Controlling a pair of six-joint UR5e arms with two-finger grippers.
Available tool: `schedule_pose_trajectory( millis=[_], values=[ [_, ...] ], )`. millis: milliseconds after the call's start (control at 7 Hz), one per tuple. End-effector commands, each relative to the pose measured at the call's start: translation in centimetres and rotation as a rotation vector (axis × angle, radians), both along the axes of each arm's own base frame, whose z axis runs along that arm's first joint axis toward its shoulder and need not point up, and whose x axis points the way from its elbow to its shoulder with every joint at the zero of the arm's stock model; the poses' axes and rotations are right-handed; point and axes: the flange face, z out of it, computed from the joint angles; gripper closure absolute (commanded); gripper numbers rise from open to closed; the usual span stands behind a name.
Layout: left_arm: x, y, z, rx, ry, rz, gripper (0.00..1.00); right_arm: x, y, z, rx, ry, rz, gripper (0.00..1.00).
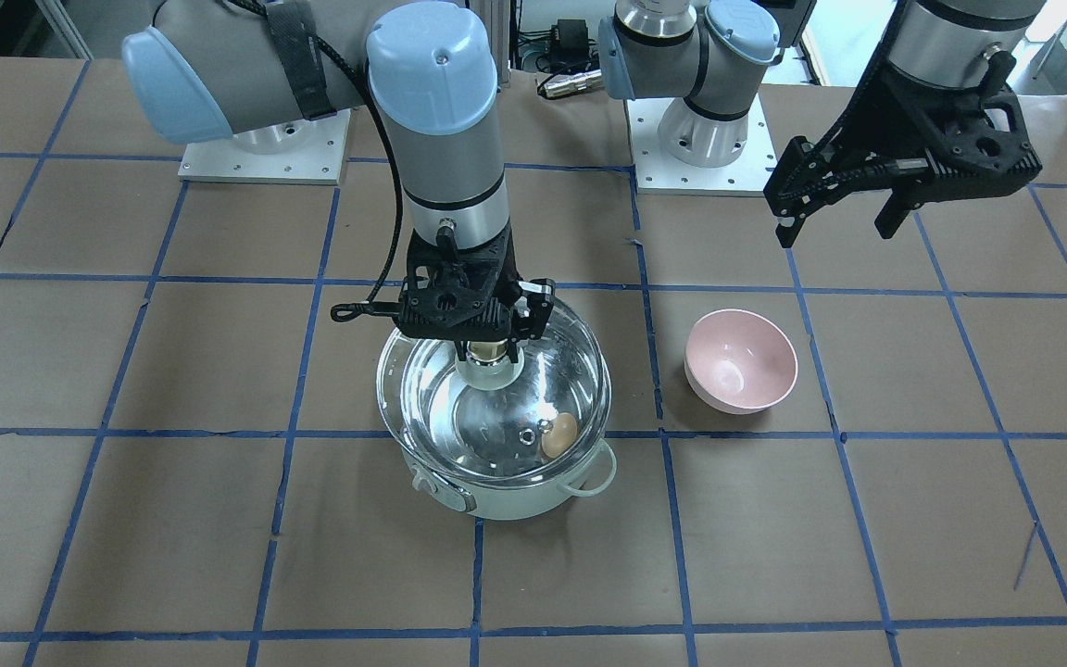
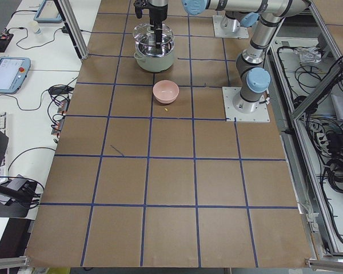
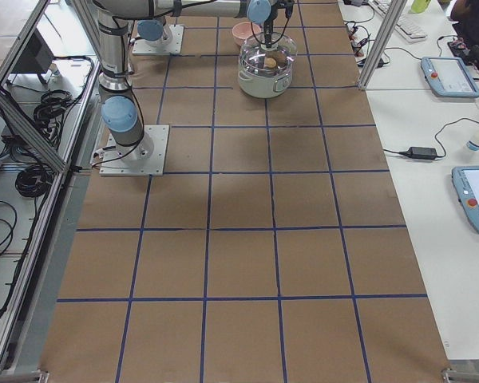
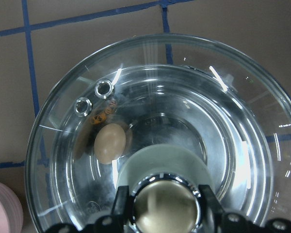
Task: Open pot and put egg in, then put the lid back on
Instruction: 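Lower the glass lid onto the pot with the right gripper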
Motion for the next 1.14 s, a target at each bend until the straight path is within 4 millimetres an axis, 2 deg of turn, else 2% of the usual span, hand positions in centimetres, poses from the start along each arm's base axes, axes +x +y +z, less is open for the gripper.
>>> schedule_pose_trajectory(
  millis=[0, 286, 714, 1000],
  values=[
    [-0.01, 0.42, 0.17, -0.013, -0.005, -0.002, 0.01, 2.42, 0.62, -1.77, 0.011, -0.003, -0.006, 0.80],
    [-0.08, 0.39, 0.16, -0.015, 0.010, 0.003, 0.01, 2.47, 0.87, -2.63, 0.020, 0.020, 0.008, 0.79],
    [-0.02, 0.38, 0.16, -0.015, 0.012, 0.004, 0.01, 2.44, 0.82, -2.57, 0.017, 0.024, 0.010, 0.78],
    [-0.10, 0.39, 0.16, -0.015, 0.012, 0.003, 0.01, 1.96, 0.62, -2.49, -0.003, 0.067, 0.028, 0.74]
  ],
)
